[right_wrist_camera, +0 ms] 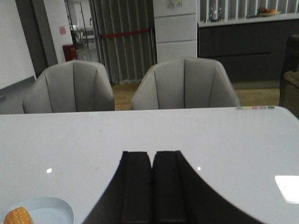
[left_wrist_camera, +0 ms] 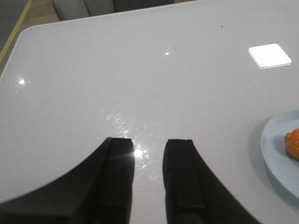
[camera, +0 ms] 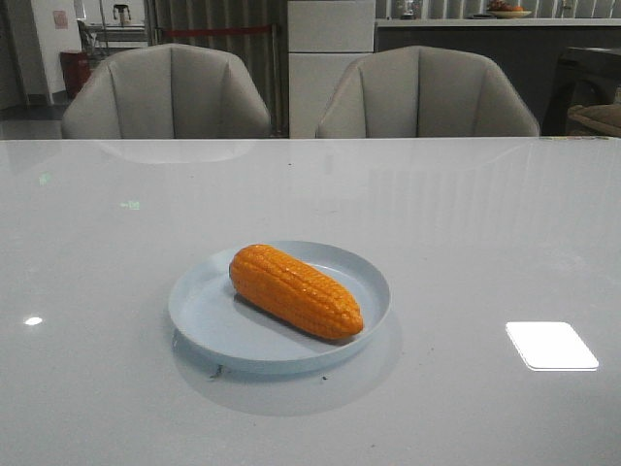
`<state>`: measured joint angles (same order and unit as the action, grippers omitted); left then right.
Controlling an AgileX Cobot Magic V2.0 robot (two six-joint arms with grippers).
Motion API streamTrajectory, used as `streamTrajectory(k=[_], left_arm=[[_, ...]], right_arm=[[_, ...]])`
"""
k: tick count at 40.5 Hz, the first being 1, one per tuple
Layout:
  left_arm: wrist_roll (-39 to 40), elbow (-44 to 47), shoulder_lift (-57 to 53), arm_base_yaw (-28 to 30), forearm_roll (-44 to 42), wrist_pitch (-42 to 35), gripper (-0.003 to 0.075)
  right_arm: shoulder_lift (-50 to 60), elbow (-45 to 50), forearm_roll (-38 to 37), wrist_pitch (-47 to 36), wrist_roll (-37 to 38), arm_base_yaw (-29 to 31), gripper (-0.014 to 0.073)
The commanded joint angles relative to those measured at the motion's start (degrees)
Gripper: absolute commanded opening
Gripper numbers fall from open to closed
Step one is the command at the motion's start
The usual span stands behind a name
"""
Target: Place corn on plate with both arms
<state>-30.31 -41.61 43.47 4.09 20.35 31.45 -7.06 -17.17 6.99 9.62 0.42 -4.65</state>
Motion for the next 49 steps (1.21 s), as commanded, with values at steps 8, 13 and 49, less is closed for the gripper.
streamTrajectory(k=[8, 13, 49], left_arm=[[0.7, -1.6, -0.5, 0.1, 0.8, -3.9, 0.0253], [0.7, -1.6, -0.5, 0.1, 0.8, -4.1, 0.0253], [0.7, -1.6, -0.5, 0.1, 0.8, -4.3, 0.0253]], right_arm=[[8.5, 9.5, -0.6, -9.2, 0.0, 0.5, 0.0058], [8.7, 13.6, -0.6, -10.2, 0.0, 0.4, 0.0058], [8.7, 17.6, -0.6, -4.5, 0.0, 0.4, 0.0058]])
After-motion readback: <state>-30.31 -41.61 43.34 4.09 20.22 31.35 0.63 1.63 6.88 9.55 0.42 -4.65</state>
